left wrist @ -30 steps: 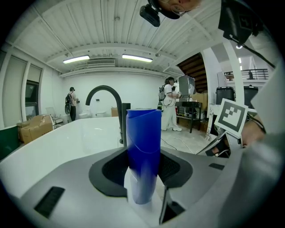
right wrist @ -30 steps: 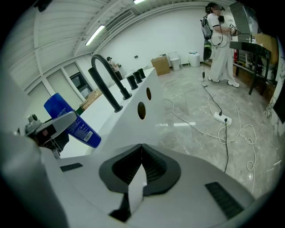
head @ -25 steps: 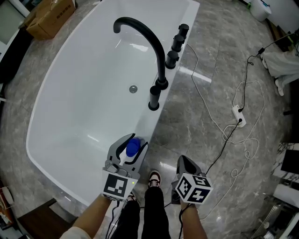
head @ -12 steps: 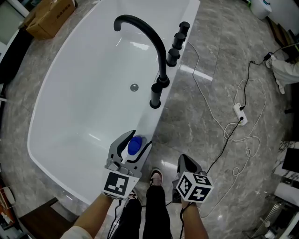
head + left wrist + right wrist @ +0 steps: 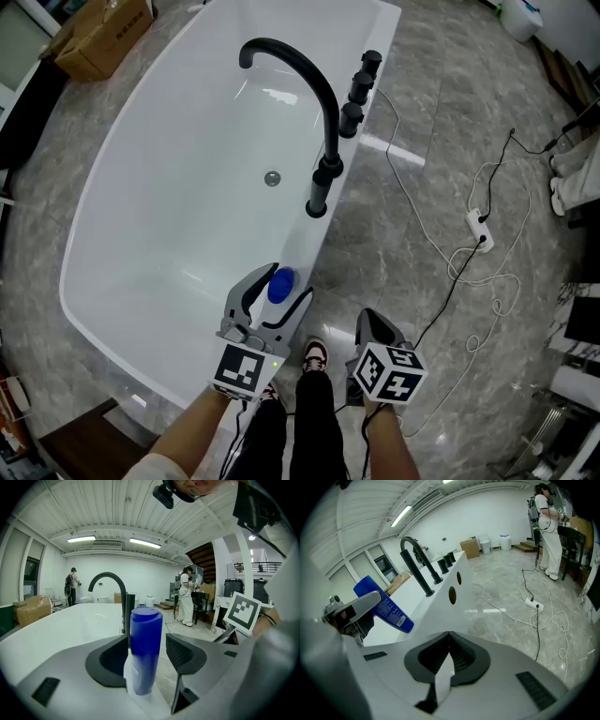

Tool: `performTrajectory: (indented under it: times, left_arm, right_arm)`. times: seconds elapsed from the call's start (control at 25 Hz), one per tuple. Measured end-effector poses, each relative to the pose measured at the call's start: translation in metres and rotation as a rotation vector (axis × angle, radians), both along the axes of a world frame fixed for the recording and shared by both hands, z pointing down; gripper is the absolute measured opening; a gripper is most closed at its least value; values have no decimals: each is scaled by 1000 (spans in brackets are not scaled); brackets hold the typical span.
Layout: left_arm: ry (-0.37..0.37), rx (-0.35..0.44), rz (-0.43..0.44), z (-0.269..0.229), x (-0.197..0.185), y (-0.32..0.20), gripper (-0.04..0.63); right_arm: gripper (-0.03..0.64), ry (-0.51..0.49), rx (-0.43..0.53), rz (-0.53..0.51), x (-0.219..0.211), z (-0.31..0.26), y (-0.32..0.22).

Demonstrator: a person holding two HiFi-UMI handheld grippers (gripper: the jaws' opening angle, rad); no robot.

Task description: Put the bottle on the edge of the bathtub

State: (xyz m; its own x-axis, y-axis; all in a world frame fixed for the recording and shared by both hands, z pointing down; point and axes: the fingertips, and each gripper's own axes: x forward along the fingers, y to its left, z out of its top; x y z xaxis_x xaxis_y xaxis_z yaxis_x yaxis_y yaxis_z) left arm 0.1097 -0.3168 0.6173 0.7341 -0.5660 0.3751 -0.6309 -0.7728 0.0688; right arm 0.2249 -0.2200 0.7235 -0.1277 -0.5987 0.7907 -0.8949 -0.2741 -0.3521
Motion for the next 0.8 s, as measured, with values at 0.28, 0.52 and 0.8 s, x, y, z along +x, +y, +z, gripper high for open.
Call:
performTrajectory:
  times: [0.28, 0.52, 0.8]
  left_arm:
    - [-1, -2, 4, -12, -1, 3, 275]
    - [5, 25, -18, -29, -12, 1, 281]
    - [38, 28, -39, -51, -23, 9, 281]
  right_arm:
    - [26, 11, 26, 19, 3, -20, -7]
    - [26, 13, 37, 28, -1, -32, -7]
    - [26, 16, 52, 28, -10, -48, -5]
